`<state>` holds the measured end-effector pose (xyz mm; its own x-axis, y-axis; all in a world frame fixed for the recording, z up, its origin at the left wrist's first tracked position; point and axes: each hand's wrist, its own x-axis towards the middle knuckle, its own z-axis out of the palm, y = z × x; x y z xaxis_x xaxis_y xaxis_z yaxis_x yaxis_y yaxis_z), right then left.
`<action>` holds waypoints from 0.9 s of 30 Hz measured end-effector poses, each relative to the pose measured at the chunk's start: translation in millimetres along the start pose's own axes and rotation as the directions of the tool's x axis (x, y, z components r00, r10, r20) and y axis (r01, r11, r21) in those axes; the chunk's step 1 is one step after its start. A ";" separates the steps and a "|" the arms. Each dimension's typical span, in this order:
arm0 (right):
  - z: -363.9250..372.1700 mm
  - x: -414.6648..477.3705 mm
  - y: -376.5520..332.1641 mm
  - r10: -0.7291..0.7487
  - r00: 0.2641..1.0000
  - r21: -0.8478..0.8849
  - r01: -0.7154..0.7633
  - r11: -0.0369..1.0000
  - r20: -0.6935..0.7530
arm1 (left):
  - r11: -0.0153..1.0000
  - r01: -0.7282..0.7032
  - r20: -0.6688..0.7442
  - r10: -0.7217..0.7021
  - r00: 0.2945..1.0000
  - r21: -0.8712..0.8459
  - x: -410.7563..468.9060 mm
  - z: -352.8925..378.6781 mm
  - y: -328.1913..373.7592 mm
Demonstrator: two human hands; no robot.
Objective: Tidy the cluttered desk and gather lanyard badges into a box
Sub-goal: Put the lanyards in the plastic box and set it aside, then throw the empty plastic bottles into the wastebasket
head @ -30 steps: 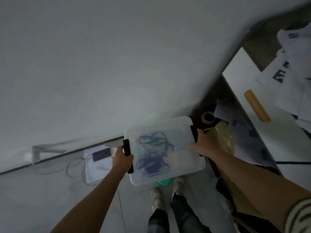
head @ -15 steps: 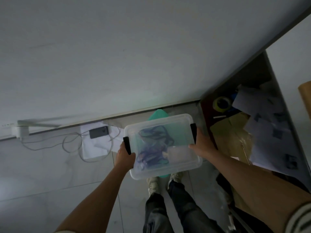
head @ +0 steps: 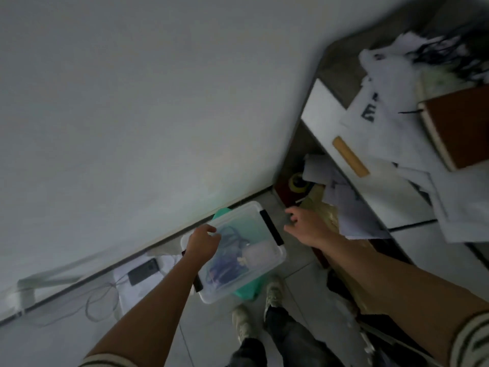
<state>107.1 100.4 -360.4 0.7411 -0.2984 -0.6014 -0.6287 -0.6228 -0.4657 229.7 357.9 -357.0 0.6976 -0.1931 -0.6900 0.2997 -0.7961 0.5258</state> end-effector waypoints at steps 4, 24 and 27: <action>-46.5 -61.0 0.0 -0.039 0.981 0.038 0.048 0.998 -0.192 | 0.980 -0.188 0.027 0.187 0.982 0.058 -30.7 -3.7 62.8; -284.1 -216.3 169.1 -0.016 0.401 -0.018 -0.001 1.000 -0.916 | 0.643 -0.752 0.198 0.726 0.659 0.146 -154.3 158.4 377.2; -295.7 -231.0 212.1 0.057 0.395 0.033 -0.066 0.997 -0.917 | 0.528 -0.833 0.229 0.801 0.554 0.167 -169.1 207.8 400.3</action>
<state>-127.8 -176.6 -128.4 0.4730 -0.8164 0.3312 -0.6836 -0.5772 -0.4467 96.5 -47.3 -133.2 0.4771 -0.8756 -0.0750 -0.5316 -0.3555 0.7688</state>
